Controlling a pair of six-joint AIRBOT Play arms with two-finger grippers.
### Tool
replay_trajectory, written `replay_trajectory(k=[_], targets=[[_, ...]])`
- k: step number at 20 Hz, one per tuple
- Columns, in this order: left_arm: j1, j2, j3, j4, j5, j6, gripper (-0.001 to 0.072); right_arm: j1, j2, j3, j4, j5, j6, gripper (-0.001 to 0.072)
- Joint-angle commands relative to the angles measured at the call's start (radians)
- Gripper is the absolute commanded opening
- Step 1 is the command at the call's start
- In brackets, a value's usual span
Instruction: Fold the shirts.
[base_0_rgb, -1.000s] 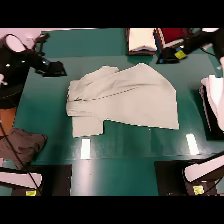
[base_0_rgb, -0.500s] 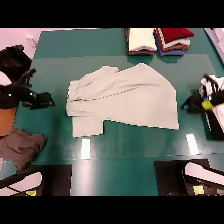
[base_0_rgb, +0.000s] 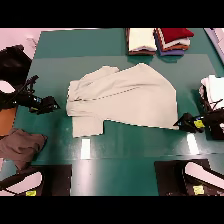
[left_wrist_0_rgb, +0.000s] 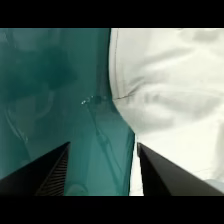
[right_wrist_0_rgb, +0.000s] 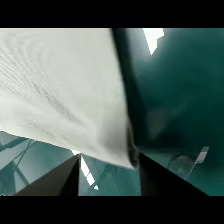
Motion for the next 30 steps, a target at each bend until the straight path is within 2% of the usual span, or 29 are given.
replay_trajectory(k=[1,2,3,8,13,16,19,20,21,22,23,26,30], targets=[[0.001,0.001,-0.004,-0.01,0.01,0.0,0.0499,0.093,0.002,-0.017,0.009,-0.065,-0.002,0.0199],[0.0,0.001,-0.005,-0.01,0.01,0.0,0.0499,0.117,0.003,-0.016,0.008,-0.073,-0.006,0.0054],[-0.004,0.001,-0.008,-0.011,0.01,0.0,0.0499,0.134,0.003,-0.016,0.008,-0.081,-0.012,0.0019],[-0.003,-0.013,-0.111,-0.076,0.091,0.009,0.05,0.193,0.003,-0.016,0.009,-0.089,-0.011,0.0018],[-0.004,-0.087,-0.14,-0.303,0.167,0.134,0.0499,0.238,0.003,-0.016,0.01,-0.092,-0.008,0.0018],[-0.011,-0.117,-0.14,-0.317,0.173,0.139,0.0499,0.257,0.003,-0.016,0.01,-0.092,-0.007,0.0018],[-0.079,-0.121,-0.138,-0.314,0.225,0.139,0.0497,0.256,0.003,-0.016,0.011,-0.088,0.003,0.0018],[-0.094,-0.121,-0.135,-0.317,0.243,0.138,0.0464,0.256,0.003,-0.016,0.011,-0.087,0.003,0.0018],[-0.098,-0.12,-0.129,-0.321,0.244,0.138,0.0215,0.256,0.008,-0.016,0.011,-0.087,0.003,0.0018],[-0.097,-0.118,-0.117,-0.319,0.242,0.138,0.0083,0.256,0.024,-0.015,0.01,-0.092,0.003,0.0018],[-0.093,-0.109,-0.098,-0.317,0.232,0.139,0.0022,0.255,0.053,-0.013,0.01,-0.103,0.003,0.0018],[-0.088,-0.026,0.014,-0.287,0.219,0.138,0.0021,0.255,0.145,0.089,0.01,-0.084,0.003,0.0018],[-0.088,0.204,0.288,-0.223,0.227,0.138,0.0022,0.255,0.289,0.415,0.011,-0.059,0.003,0.0018]])
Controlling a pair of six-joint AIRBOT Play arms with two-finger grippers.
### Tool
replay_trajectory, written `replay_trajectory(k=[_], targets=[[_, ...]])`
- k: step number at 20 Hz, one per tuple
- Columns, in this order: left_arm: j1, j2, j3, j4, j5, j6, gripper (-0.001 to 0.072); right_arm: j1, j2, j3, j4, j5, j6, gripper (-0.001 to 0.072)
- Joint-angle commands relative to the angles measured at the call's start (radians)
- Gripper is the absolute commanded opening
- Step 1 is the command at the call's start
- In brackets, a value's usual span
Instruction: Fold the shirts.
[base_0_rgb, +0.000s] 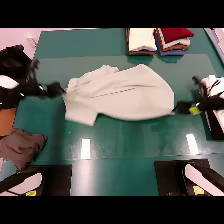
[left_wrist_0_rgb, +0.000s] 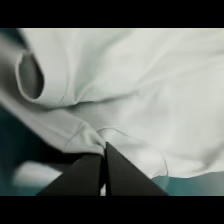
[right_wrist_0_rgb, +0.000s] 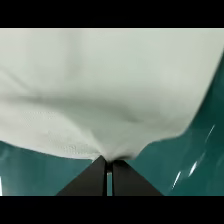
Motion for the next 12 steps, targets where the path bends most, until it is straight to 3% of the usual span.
replay_trajectory(k=[1,7,12], targets=[[0.0,0.186,0.25,0.068,0.006,0.001,0.0022,0.0,0.118,0.28,0.0,0.013,0.001,0.0018],[0.0,0.411,0.687,0.093,0.008,0.0,0.0022,-0.08,0.227,0.802,-0.01,0.009,0.001,0.0017],[0.0,0.446,0.926,0.116,-0.005,-0.036,0.0021,-0.183,0.227,1.03,-0.009,0.047,0.024,0.0017]])
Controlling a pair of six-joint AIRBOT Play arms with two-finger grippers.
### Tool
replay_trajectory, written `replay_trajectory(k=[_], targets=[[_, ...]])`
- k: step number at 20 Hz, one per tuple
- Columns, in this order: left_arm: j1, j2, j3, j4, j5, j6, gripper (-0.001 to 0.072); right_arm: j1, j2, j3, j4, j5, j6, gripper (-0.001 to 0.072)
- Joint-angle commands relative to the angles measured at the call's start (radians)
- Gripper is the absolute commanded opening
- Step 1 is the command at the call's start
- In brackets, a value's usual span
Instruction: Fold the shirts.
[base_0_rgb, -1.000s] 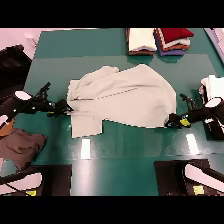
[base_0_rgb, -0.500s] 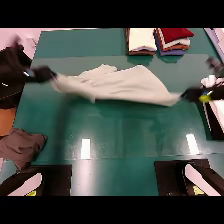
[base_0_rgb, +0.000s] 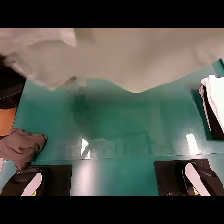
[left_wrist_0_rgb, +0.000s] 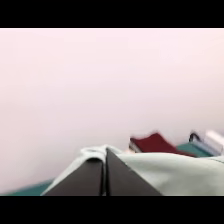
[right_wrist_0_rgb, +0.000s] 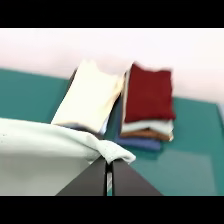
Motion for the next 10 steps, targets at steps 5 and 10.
replay_trajectory(k=[5,10], targets=[[0.0,-0.005,0.131,0.166,-0.086,-0.1,0.0021,0.019,-0.114,0.307,-0.005,0.113,0.048,0.0016],[-0.001,-0.216,-0.059,0.161,-0.277,-0.121,0.0022,0.118,-0.251,0.126,-0.011,0.158,0.069,0.0016]])
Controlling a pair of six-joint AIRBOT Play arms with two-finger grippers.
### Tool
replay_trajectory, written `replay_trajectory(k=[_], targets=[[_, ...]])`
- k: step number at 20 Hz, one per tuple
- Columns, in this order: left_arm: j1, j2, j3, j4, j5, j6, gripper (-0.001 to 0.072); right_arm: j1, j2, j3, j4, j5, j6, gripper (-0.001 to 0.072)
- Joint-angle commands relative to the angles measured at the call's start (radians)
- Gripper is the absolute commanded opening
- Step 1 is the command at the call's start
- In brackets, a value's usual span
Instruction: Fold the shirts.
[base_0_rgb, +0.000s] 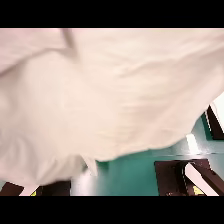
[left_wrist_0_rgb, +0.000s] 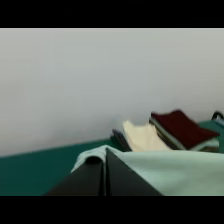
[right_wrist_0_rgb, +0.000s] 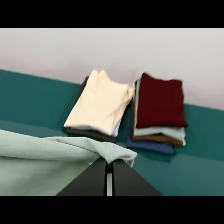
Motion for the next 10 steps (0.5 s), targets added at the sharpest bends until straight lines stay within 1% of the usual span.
replay_trajectory(k=[1,3,6,8,10], targets=[[-0.001,-0.159,-0.135,0.005,-0.14,-0.019,0.0022,0.077,-0.114,-0.134,-0.027,0.044,0.014,0.0016],[-0.001,-0.273,-0.247,0.002,-0.153,-0.018,0.0022,0.134,-0.199,-0.254,-0.107,0.048,0.016,0.0016],[-0.001,-0.463,-0.38,-0.001,-0.107,-0.014,0.0022,0.203,-0.349,-0.396,-0.168,0.028,0.016,0.0017],[-0.001,-0.589,-0.407,-0.002,-0.068,0.027,0.0022,0.229,-0.466,-0.435,-0.183,-0.01,0.016,0.0016],[-0.001,-0.676,-0.406,-0.021,0.0,0.065,0.0022,0.246,-0.587,-0.4,-0.175,-0.042,0.028,0.0016]])
